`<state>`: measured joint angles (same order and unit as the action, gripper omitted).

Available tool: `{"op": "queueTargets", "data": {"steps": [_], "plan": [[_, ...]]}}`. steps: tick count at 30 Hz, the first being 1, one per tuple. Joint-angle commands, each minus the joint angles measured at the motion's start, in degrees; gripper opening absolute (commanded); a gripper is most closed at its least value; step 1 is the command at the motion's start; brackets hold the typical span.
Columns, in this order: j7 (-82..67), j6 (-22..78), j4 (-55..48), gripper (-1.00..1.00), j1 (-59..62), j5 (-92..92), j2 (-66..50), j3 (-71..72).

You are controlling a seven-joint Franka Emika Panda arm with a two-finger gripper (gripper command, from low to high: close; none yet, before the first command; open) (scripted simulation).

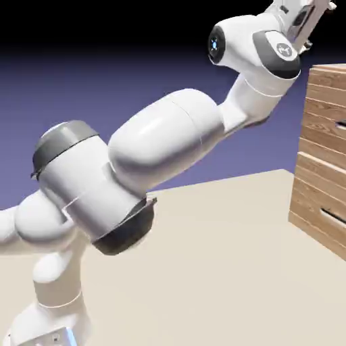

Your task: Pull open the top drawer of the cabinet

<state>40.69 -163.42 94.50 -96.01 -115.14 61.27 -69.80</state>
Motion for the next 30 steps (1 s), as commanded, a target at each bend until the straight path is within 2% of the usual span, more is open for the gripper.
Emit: {"op": "queueTargets", "data": {"steps": [1, 17, 30], "plan": [[0.0, 0.2, -1.4, 1.00, -2.1, -2.5, 0.6, -1.5], [-0.6, 3.8, -23.8, 1.00, -34.1, -41.2, 10.2, -25.0], [-21.5, -3.6, -48.7, 1.00, -49.7, -31.3, 18.8, -22.0]]}}
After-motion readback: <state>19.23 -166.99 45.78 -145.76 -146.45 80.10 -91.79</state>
